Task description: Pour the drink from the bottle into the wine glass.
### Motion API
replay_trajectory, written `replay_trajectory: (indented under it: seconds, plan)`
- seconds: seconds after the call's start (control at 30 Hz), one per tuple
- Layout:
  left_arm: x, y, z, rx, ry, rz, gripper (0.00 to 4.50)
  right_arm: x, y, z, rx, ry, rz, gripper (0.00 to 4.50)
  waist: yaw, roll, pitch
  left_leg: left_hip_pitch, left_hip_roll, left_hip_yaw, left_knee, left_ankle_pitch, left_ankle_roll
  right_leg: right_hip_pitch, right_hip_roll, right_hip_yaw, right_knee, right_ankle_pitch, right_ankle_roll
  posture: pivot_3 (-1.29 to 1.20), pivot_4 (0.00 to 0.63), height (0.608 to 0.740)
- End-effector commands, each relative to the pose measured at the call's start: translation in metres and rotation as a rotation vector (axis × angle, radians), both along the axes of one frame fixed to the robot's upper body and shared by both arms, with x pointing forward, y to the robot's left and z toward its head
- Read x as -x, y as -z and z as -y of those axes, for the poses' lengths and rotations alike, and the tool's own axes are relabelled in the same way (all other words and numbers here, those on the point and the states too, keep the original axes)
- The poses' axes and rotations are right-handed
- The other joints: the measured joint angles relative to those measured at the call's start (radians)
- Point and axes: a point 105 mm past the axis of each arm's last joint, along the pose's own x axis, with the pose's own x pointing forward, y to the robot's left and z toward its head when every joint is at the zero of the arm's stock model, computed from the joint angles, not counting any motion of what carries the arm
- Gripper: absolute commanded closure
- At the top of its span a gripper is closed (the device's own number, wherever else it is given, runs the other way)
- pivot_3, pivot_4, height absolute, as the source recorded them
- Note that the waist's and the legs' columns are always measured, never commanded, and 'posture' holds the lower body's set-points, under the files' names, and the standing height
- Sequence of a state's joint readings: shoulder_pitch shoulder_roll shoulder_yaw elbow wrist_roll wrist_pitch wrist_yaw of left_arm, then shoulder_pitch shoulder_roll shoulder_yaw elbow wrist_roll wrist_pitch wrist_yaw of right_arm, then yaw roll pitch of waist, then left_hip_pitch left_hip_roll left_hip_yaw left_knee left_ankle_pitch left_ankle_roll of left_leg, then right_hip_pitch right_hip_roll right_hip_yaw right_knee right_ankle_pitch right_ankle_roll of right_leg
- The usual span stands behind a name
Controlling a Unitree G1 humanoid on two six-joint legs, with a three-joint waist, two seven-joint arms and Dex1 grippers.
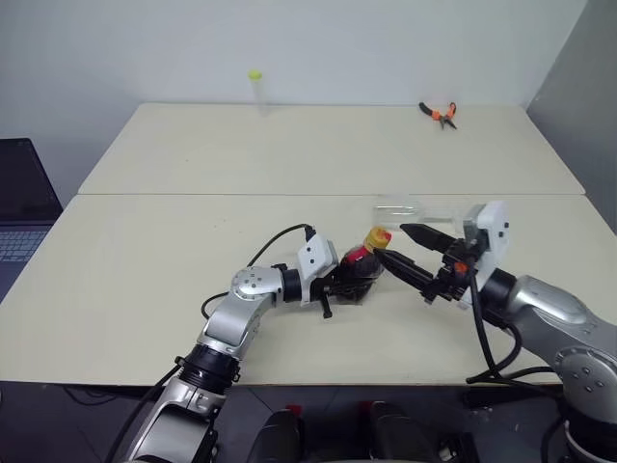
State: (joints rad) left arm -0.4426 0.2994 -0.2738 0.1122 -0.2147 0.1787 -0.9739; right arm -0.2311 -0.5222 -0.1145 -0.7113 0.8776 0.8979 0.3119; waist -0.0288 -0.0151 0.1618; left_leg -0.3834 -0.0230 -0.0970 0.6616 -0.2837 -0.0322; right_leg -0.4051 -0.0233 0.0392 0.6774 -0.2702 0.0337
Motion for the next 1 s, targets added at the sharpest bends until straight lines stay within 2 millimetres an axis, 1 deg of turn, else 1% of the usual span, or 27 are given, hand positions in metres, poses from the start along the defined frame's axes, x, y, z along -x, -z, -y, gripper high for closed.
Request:
replay_trajectory:
  seconds: [0.03,0.23,0.27,0.3,0.5,0.53,0.63,0.8,0.87,0.93,1.0]
  plan:
    - [0.002,-0.015,0.005,0.029,0.029,0.067,3.78,-0.003,-0.007,-0.005,-0.006,-0.004,0.032,0.54,0.0,0.0,0.0,0.0,0.0,0.0,0.0,0.0,0.0,0.0,0.0,0.0,0.0,0.0,0.0,0.0,0.15,0.74]
    - [0.002,-0.015,0.005,0.028,0.026,0.068,3.78,-0.007,-0.012,-0.008,-0.046,-0.003,0.037,0.54,0.0,0.0,0.0,0.0,0.0,0.0,0.0,0.0,0.0,0.0,0.0,0.0,0.0,0.0,0.0,0.0,0.15,0.74]
    - [0.002,-0.015,0.005,0.028,0.026,0.068,3.78,-0.007,-0.011,-0.008,-0.046,-0.004,0.037,0.93,0.0,0.0,0.0,0.0,0.0,0.0,0.0,0.0,0.0,0.0,0.0,0.0,0.0,0.0,0.0,0.0,0.15,0.74]
    - [0.002,-0.015,0.005,0.028,0.027,0.068,3.78,-0.006,-0.011,-0.009,-0.043,-0.008,0.038,1.12,0.0,0.0,0.0,0.0,0.0,0.0,0.0,0.0,0.0,0.0,0.0,0.0,0.0,0.0,0.0,0.0,0.15,0.74]
    - [0.002,-0.015,0.005,0.027,0.026,0.068,3.78,-0.004,-0.009,-0.012,-0.017,-0.022,0.05,3.16,0.0,0.0,0.0,0.0,0.0,0.0,0.0,0.0,0.0,0.0,0.0,0.0,0.0,0.0,0.0,0.0,0.15,0.74]
    - [0.002,-0.015,0.005,0.027,0.026,0.069,3.78,-0.004,-0.009,-0.012,-0.014,-0.022,0.053,3.26,0.0,0.0,0.0,0.0,0.0,0.0,0.0,0.0,0.0,0.0,0.0,0.0,0.0,0.0,0.0,0.0,0.15,0.74]
    - [0.002,-0.015,0.005,0.03,0.024,0.069,3.78,-0.005,-0.015,-0.01,-0.08,-0.01,0.057,3.26,0.0,0.0,0.0,0.0,0.0,0.0,0.0,0.0,0.0,0.0,0.0,0.0,0.0,0.0,0.0,0.0,0.15,0.74]
    - [0.003,-0.015,0.005,0.035,0.022,0.067,3.78,-0.002,-0.032,-0.007,-0.303,-0.011,0.033,3.26,0.0,0.0,0.0,0.0,0.0,0.0,0.0,0.0,0.0,0.0,0.0,0.0,0.0,0.0,0.0,0.0,0.15,0.74]
    - [0.003,-0.015,0.005,0.037,0.021,0.066,3.8,-0.002,-0.037,-0.002,-0.35,0.001,0.026,3.27,0.0,0.0,0.0,0.0,0.0,0.0,0.0,0.0,0.0,0.0,0.0,0.0,0.0,0.0,0.0,0.0,0.15,0.74]
    - [0.003,-0.016,0.005,0.041,0.02,0.067,3.81,-0.002,-0.034,0.008,-0.318,0.045,0.027,3.27,0.0,0.0,0.0,0.0,0.0,0.0,0.0,0.0,0.0,0.0,0.0,0.0,0.0,0.0,0.0,0.0,0.15,0.74]
    - [0.002,-0.017,0.005,0.052,0.01,0.069,3.81,-0.004,-0.023,0.025,-0.203,0.124,0.04,3.28,0.001,0.0,0.0,0.0,0.0,0.0,0.0,0.0,0.0,0.0,0.0,0.0,0.0,0.0,0.0,0.0,0.15,0.74]
